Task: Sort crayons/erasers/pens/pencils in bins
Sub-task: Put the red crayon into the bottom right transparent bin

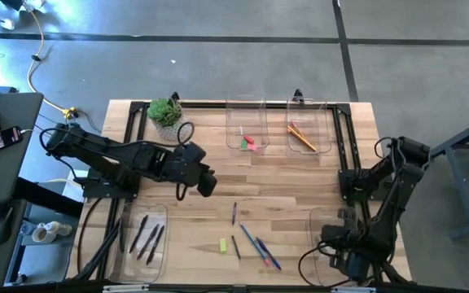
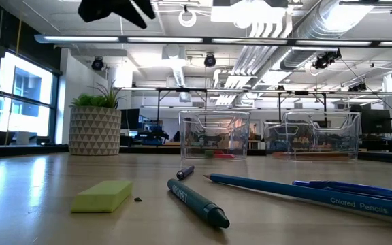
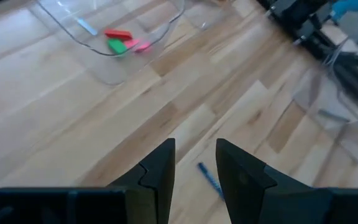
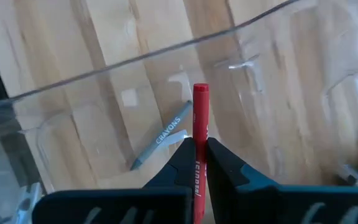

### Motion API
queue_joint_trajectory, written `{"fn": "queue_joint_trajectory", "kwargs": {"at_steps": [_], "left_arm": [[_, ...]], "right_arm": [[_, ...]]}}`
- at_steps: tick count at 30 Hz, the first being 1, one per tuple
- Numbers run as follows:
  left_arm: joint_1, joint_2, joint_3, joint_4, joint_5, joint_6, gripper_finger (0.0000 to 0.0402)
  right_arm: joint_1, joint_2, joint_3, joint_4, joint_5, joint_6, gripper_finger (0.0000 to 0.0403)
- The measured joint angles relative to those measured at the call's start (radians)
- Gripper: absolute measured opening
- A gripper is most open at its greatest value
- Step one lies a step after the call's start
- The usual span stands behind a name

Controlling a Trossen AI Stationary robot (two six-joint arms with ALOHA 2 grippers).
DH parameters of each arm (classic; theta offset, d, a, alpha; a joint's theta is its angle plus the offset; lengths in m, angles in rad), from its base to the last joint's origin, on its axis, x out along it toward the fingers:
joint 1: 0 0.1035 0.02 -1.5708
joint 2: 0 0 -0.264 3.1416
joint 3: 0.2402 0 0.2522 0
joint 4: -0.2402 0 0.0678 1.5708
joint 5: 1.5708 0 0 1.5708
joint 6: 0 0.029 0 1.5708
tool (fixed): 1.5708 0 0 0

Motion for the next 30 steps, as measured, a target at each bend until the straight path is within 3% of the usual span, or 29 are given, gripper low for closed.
{"fn": "queue_joint_trajectory", "kwargs": {"at_steps": [12,21,27,30], "left_arm": [[-0.058,0.141,0.071,-0.027,0.152,-0.130,0.0103],[-0.129,0.250,0.116,-0.029,0.217,-0.255,0.0103],[-0.181,0.319,0.131,-0.026,0.274,-0.358,0.0103],[-0.209,0.347,0.136,-0.026,0.302,-0.435,0.0103]], "right_arm": [[0.026,0.121,0.000,0.127,-0.121,-0.005,0.0004],[0.026,0.127,-0.002,0.139,-0.127,-0.008,0.0004],[0.024,0.125,-0.118,0.273,-0.250,-0.008,0.0004],[0.023,0.123,-0.148,0.302,-0.258,-0.012,0.0004]]}}
